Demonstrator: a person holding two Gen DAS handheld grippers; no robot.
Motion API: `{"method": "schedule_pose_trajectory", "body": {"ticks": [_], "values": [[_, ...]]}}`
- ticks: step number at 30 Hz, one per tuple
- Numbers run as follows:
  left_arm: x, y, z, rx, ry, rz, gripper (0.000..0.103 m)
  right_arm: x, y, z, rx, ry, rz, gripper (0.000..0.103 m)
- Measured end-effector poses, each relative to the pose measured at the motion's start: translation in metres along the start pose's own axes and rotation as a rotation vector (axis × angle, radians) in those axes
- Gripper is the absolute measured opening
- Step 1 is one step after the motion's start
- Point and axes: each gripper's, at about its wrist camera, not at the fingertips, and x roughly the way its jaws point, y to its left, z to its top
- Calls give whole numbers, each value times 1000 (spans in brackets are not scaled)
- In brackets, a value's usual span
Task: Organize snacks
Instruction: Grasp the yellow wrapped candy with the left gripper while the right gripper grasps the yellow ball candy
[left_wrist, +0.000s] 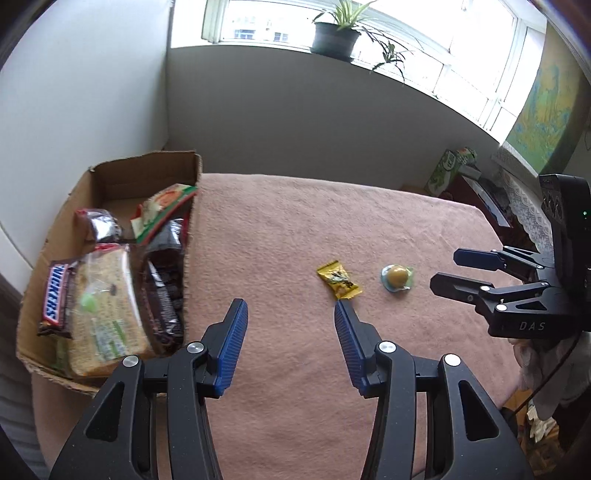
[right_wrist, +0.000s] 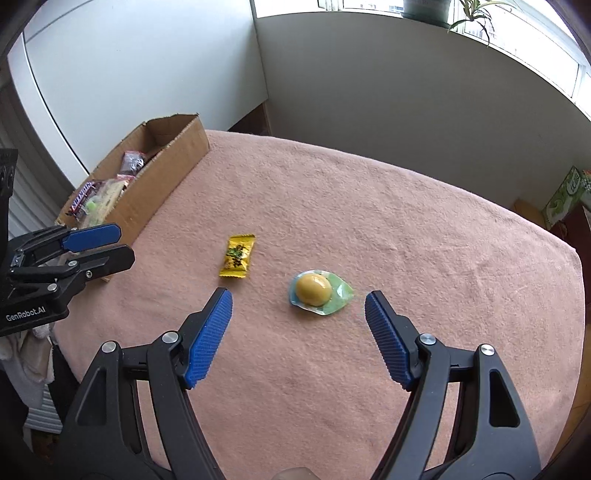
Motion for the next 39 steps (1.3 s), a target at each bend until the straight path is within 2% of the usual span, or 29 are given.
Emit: {"method": "schedule_pose_trajectory", "body": {"ticks": [5, 15, 20, 22, 23, 26, 27, 29, 35, 39], "values": [[34, -17, 7, -16, 53, -18, 48, 24, -3, -6, -25, 24, 6, 77], [85, -28, 16, -57, 137, -44, 48, 52, -8, -7, -53, 39, 0, 77], [98, -36, 14, -24, 151, -10, 48, 59, -7, -3, -67, 27, -17, 69], [99, -38, 14, -8, 141, 7, 47, 60, -4, -2, -78, 22, -25, 62], [99, -38, 14, -1, 140, 14, 45, 60, -3, -2, -86, 20, -33, 56], [100, -39, 13, 15, 130, 38, 33, 59, -1, -2, -94, 19, -26, 51], [100, -39, 12, 19, 128, 40, 31, 59, -1, -2, -97, 17, -23, 48], [98, -37, 11, 24, 126, 42, 21, 59, 0, -2, -100, 16, -26, 48], [95, -35, 8, 33, 113, 40, 18, 54, 0, -4, -87, 9, -17, 46], [91, -33, 7, 23, 106, 28, 15, 48, 0, -6, -75, -7, -9, 40]]}}
